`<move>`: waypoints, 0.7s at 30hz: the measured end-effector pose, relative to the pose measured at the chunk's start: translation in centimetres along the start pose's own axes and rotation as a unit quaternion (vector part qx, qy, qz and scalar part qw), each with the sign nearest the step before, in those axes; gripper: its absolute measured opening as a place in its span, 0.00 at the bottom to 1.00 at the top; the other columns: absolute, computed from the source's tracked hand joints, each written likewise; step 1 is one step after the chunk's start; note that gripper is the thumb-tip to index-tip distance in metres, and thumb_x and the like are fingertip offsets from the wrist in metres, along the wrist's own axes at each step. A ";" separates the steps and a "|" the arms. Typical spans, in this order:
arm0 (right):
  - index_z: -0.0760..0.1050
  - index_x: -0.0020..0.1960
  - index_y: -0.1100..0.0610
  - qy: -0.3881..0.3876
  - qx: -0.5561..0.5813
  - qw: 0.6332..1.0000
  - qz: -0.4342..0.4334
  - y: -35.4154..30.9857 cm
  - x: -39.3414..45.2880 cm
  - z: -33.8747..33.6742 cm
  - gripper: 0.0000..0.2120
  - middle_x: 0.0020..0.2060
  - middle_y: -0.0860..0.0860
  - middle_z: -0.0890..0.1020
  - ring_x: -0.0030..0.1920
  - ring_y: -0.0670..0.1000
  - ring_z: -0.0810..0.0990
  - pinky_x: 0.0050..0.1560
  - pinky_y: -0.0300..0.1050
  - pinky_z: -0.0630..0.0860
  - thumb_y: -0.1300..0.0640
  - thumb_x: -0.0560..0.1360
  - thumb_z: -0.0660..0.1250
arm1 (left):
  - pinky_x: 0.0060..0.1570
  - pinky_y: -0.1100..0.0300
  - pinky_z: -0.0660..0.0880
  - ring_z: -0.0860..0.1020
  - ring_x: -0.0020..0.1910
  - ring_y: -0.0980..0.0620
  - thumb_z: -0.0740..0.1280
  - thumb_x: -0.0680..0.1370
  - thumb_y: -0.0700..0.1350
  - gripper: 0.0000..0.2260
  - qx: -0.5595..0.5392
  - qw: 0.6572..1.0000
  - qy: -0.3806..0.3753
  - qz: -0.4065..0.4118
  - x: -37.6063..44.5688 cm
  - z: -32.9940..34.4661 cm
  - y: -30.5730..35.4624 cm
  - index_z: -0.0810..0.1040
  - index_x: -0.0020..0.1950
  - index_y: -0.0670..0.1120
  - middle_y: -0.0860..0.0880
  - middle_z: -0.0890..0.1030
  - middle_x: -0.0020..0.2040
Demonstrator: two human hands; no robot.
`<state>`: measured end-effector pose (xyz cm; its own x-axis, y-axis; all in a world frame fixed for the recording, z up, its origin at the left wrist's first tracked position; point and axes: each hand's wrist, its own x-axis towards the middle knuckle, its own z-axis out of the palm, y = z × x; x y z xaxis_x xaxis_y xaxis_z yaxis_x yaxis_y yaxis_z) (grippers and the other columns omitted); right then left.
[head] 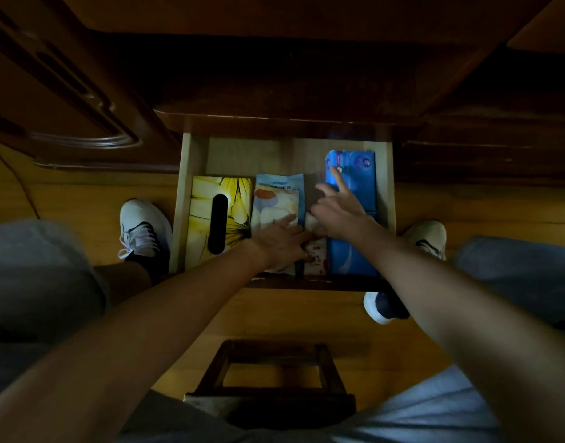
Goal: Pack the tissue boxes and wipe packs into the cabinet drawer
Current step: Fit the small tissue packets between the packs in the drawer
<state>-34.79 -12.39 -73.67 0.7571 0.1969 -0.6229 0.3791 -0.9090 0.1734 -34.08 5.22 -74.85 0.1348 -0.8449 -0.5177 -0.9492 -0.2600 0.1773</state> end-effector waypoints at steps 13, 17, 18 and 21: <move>0.75 0.68 0.52 0.231 0.044 0.962 0.136 3.4 -12.7 -12.6 0.17 0.64 0.50 0.80 0.69 0.54 0.70 0.67 0.53 0.67 0.52 0.80 0.62 | 0.64 0.52 0.72 0.72 0.69 0.50 0.59 0.82 0.48 0.18 -0.131 0.936 0.221 -0.242 -14.9 -14.8 -3.5 0.71 0.72 0.59 0.54 0.66 0.74; 0.78 0.65 0.49 0.463 0.097 0.872 0.129 4.3 -19.8 -18.6 0.16 0.59 0.47 0.82 0.61 0.51 0.77 0.56 0.48 0.76 0.53 0.79 0.63 | 0.46 0.60 0.73 0.79 0.57 0.52 0.61 0.82 0.47 0.15 -0.056 0.896 0.369 -0.240 -20.6 -22.8 -1.7 0.76 0.67 0.58 0.55 0.71 0.69; 0.79 0.63 0.50 0.534 0.097 0.831 0.124 4.9 -21.5 -20.2 0.15 0.57 0.47 0.82 0.58 0.50 0.78 0.50 0.45 0.77 0.55 0.79 0.63 | 0.43 0.61 0.72 0.80 0.53 0.53 0.62 0.81 0.46 0.14 -0.040 0.882 0.409 -0.229 -21.8 -25.0 -1.2 0.77 0.65 0.57 0.56 0.73 0.68; 0.78 0.60 0.52 0.672 0.060 0.725 0.139 8.0 -25.8 -25.4 0.12 0.54 0.48 0.80 0.54 0.49 0.77 0.44 0.39 0.73 0.56 0.78 0.62 | 0.38 0.61 0.74 0.81 0.46 0.54 0.64 0.80 0.45 0.12 -0.008 0.836 0.514 -0.194 -24.5 -32.1 -0.1 0.80 0.61 0.56 0.57 0.77 0.62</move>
<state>-37.80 -15.37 -36.81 0.6597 0.1072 0.7439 0.1245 -0.9917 0.0324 -28.18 10.96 -35.30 0.6114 -0.6494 0.4522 -0.7752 -0.6061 0.1778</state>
